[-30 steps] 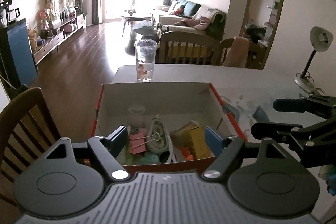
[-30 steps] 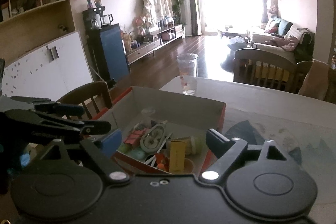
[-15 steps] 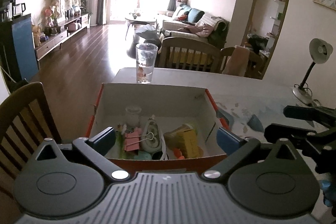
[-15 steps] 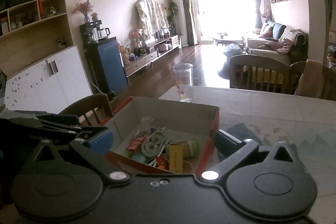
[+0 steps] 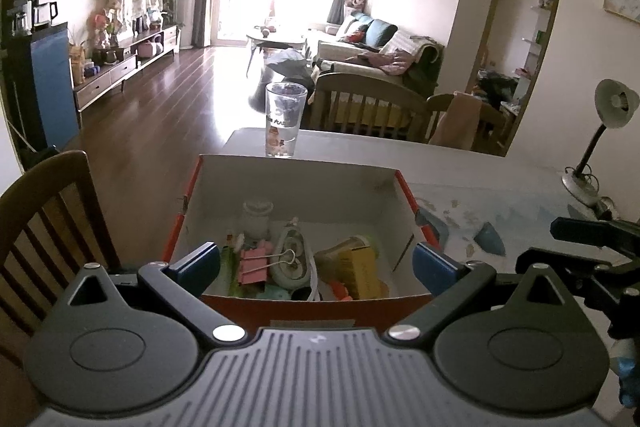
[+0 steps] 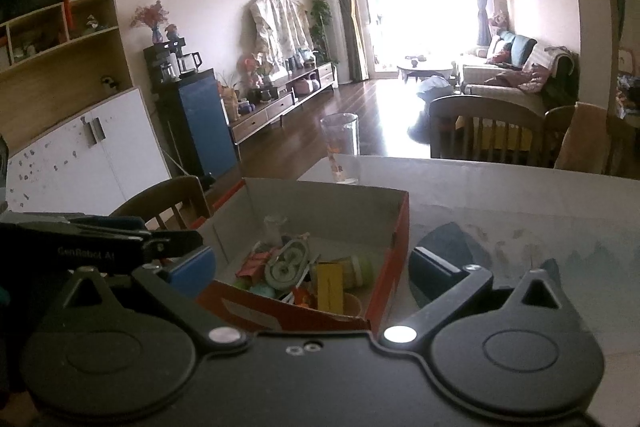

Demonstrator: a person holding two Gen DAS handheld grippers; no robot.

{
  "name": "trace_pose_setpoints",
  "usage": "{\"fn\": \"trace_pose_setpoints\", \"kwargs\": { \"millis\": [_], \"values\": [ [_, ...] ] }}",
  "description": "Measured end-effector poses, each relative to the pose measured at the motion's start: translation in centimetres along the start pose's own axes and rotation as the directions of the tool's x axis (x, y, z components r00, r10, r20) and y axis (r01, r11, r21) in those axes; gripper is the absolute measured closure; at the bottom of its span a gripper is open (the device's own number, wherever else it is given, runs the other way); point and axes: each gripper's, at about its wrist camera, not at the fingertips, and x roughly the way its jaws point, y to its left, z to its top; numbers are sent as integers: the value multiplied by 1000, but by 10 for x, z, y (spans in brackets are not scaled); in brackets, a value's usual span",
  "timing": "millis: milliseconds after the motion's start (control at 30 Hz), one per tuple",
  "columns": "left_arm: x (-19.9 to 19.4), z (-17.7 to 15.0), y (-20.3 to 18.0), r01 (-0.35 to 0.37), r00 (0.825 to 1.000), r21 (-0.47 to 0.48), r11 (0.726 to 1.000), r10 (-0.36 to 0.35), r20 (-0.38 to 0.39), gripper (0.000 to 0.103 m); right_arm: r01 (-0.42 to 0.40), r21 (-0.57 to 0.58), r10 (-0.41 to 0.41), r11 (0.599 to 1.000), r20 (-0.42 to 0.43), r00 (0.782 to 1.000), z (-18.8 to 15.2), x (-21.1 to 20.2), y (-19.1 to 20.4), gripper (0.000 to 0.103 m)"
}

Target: Organize rigid objects

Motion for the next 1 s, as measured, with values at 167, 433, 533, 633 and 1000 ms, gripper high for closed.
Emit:
{"fn": "trace_pose_setpoints", "kwargs": {
  "millis": [167, 433, 533, 633, 1000],
  "values": [
    [-1, 0, -3, -16, 1000, 6, 1000, 16, 14, 0, 7, -2, -7, 1000, -2, 1000, -1, 2, 1, 0],
    [-5, -3, -3, -18, 999, 0, 1000, 18, 29, 0, 33, -12, -33, 999, -25, 999, -3, 7, 3, 0],
    [-5, -3, -2, -15, 999, -4, 1000, 15, 30, 0, 42, -13, -42, 999, -35, 998, -4, 8, 2, 0],
    [-5, -3, -3, -7, 1000, -3, 1000, 7, 28, 0, 41, -15, -42, 999, -42, 998, -6, 9, 2, 0],
    [-5, -2, -1, -19, 1000, -14, 1000, 19, 22, 0, 46, -16, -47, 999, -51, 998, -7, 9, 0, 0]
  ]
}}
